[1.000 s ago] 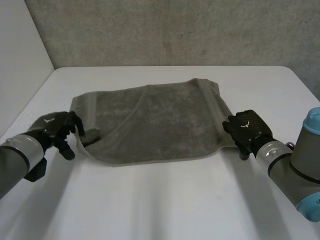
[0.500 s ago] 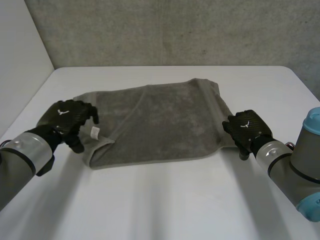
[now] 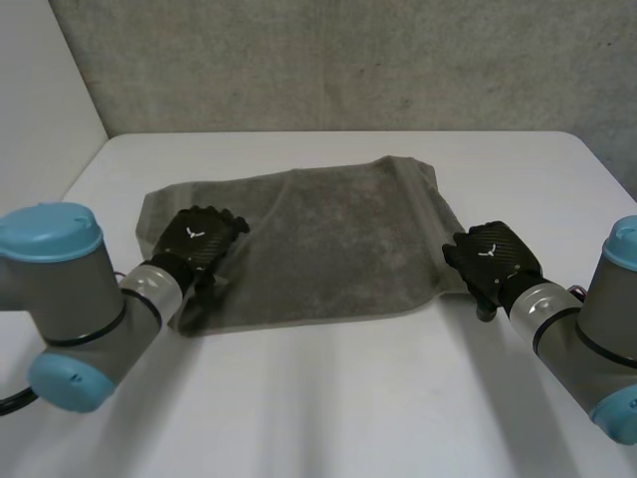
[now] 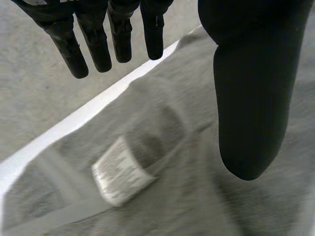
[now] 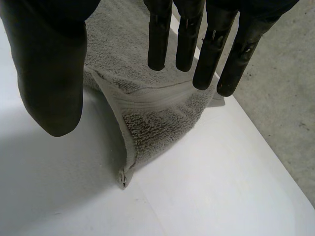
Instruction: Fold the towel.
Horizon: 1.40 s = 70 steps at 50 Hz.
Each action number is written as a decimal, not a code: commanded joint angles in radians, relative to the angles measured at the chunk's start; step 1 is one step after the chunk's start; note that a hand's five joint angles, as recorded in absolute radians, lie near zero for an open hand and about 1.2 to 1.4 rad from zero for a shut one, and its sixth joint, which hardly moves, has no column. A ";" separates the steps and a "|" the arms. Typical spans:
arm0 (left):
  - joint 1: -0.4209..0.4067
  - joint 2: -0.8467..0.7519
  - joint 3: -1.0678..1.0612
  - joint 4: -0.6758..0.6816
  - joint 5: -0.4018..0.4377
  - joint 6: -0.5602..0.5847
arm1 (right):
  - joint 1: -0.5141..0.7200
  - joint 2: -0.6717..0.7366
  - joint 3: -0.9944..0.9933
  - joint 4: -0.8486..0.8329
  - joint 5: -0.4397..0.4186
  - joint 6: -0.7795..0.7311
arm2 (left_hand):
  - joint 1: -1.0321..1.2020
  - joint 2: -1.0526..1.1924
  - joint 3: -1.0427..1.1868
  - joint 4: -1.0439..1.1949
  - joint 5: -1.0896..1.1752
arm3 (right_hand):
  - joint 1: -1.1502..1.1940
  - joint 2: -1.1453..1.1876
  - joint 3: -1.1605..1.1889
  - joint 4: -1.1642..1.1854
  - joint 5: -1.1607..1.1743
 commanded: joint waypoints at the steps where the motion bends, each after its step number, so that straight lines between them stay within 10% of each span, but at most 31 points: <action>1: 0.002 -0.087 0.095 0.016 -0.112 0.096 | 0.000 0.000 0.003 -0.001 0.000 -0.001 | 0.036 0.037 0.038 0.035 0.125 | -0.030 -0.039 -0.035 -0.031 0.001; 13: 0.085 -0.141 0.117 0.024 -0.327 0.100 | 0.000 0.000 0.001 -0.001 -0.002 -0.003 | 0.045 0.046 0.047 0.044 0.134 | -0.027 -0.036 -0.032 -0.028 0.004; 36: 0.159 0.165 -0.261 0.183 -0.329 0.107 | 0.002 0.000 0.001 -0.001 0.000 -0.003 | 0.048 0.049 0.050 0.047 0.136 | -0.027 -0.036 -0.032 -0.028 0.004; 50: 0.183 0.300 -0.259 -0.011 -0.013 0.126 | 0.000 0.000 0.003 -0.001 -0.002 -0.003 | 0.174 0.175 0.176 0.172 0.262 | -0.027 -0.036 -0.032 -0.028 0.004; 70: 0.301 0.194 -0.274 -0.128 0.026 0.275 | 0.000 0.000 0.006 -0.001 -0.002 -0.003 | -0.029 -0.027 -0.027 -0.030 0.060 | -0.027 -0.036 -0.032 -0.028 0.004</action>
